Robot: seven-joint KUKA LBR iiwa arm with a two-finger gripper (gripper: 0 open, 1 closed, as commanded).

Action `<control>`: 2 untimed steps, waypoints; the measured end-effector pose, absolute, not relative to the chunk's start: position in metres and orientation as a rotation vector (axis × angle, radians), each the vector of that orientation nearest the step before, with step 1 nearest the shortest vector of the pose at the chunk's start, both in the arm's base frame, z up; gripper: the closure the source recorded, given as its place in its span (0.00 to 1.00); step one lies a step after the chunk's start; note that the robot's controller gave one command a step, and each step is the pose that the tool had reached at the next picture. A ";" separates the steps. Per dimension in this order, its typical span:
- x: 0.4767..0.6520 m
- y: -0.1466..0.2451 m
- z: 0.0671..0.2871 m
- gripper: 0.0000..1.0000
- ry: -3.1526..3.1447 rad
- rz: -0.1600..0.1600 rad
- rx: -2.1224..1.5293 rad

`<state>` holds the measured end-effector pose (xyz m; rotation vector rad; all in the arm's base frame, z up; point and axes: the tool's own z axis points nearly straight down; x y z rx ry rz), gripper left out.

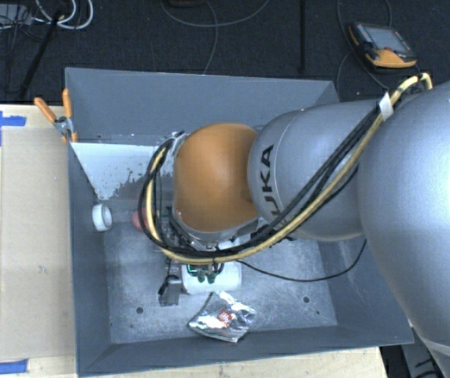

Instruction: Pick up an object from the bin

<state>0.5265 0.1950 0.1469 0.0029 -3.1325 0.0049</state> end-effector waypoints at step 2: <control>0.563 0.119 0.072 1.00 -3.145 -0.002 -0.029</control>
Offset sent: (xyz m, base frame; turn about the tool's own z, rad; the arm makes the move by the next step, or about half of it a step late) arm 0.0357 -0.0760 -0.0769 0.0162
